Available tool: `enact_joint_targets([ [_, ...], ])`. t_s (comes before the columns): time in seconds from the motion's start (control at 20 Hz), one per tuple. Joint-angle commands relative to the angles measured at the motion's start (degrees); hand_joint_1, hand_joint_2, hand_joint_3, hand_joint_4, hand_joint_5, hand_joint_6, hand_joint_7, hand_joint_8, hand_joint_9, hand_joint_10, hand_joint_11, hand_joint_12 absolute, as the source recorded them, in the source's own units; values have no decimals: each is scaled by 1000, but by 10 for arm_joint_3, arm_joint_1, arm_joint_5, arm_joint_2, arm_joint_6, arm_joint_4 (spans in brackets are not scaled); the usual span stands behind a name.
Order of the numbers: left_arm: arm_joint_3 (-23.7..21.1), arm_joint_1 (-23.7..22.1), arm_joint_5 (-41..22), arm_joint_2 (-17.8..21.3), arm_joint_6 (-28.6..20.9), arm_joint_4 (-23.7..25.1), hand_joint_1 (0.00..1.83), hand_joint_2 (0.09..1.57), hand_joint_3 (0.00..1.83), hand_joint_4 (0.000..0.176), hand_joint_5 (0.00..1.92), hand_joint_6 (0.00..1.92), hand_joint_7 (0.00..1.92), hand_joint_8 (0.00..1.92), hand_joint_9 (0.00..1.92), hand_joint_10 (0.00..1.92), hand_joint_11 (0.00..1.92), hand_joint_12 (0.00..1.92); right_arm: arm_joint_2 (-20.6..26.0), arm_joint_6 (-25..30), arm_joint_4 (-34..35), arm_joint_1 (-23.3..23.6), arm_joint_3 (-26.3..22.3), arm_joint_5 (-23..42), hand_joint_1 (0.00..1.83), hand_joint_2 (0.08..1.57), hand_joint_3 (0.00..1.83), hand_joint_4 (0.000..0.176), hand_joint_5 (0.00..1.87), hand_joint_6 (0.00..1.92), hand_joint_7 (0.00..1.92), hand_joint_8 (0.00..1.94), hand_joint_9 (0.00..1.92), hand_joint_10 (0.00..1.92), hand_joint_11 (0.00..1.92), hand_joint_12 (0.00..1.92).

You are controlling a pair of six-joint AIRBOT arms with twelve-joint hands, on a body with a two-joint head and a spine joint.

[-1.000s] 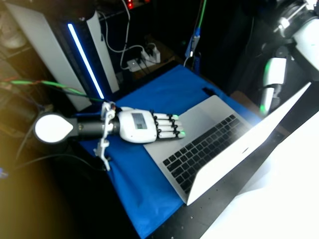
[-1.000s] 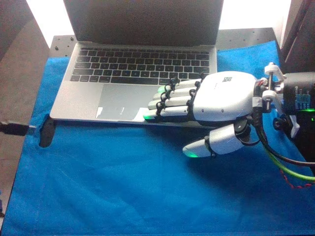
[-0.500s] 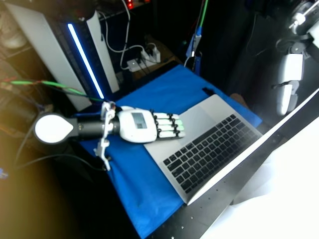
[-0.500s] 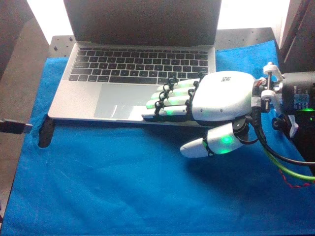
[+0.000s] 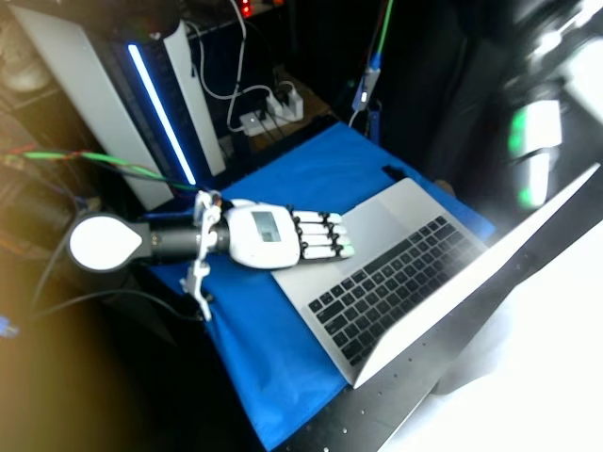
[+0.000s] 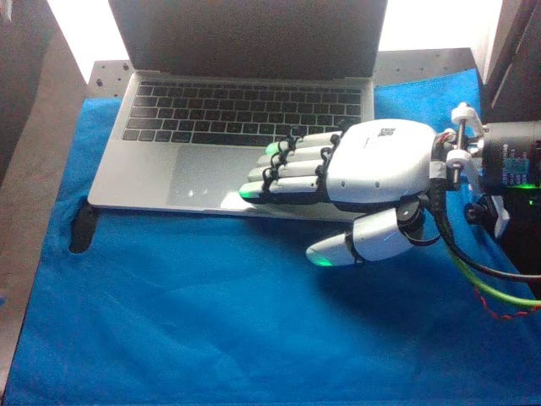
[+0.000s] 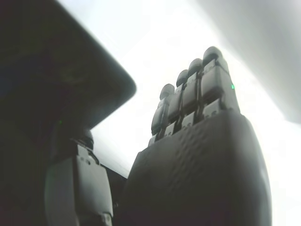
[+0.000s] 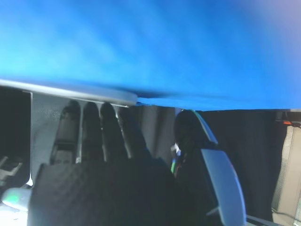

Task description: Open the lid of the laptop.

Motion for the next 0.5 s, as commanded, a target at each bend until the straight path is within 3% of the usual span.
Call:
enact_joint_targets([
  [0.0, -17, 4, -81, 9, -35, 42, 500, 1000, 0, 52, 0, 0, 0, 0, 0, 0, 0, 0, -3, 4, 35, 9, -2, 45, 92, 1367, 1, 0, 34, 4, 14, 4, 0, 0, 0, 0],
  [0.1, -76, 32, -133, 39, -107, 121, 485, 989, 0, 48, 0, 0, 0, 0, 0, 0, 0, 0, 5, 4, 51, 4, -4, 45, 42, 1384, 6, 0, 38, 3, 14, 3, 0, 0, 0, 0],
  [0.15, -111, 49, -162, 57, -142, 165, 501, 983, 0, 61, 0, 0, 0, 0, 0, 0, 0, 0, 13, 4, 72, -3, -5, 45, 2, 1385, 4, 0, 57, 8, 5, 0, 0, 0, 0, 0],
  [0.2, -127, 56, -175, 65, -150, 180, 501, 983, 0, 61, 0, 0, 0, 0, 0, 0, 0, 0, 18, 4, 82, -6, -6, 45, 2, 1385, 4, 0, 57, 8, 5, 0, 0, 0, 0, 0],
  [0.3, -172, 71, -217, 87, -153, 218, 493, 951, 0, 95, 0, 0, 0, 0, 0, 0, 0, 0, 32, 4, 104, -16, -12, 45, 0, 1381, 1, 0, 40, 0, 0, 0, 0, 0, 0, 0],
  [0.35, -199, 79, -240, 104, -153, 237, 535, 939, 0, 90, 0, 0, 0, 0, 0, 0, 0, 0, 42, 4, 121, -24, -14, 45, 29, 1383, 1, 0, 41, 1, 0, 0, 0, 0, 0, 0],
  [0.4, -225, 87, -261, 119, -153, 252, 548, 901, 0, 121, 0, 0, 0, 0, 0, 0, 0, 0, 49, 4, 135, -30, -17, 45, 36, 1388, 3, 0, 25, 0, 0, 0, 0, 0, 0, 0],
  [0.45, -248, 96, -287, 134, -153, 260, 535, 891, 0, 113, 0, 0, 0, 0, 0, 0, 0, 0, 57, 4, 151, -37, -22, 45, 9, 1391, 4, 0, 19, 0, 0, 0, 0, 0, 0, 0],
])
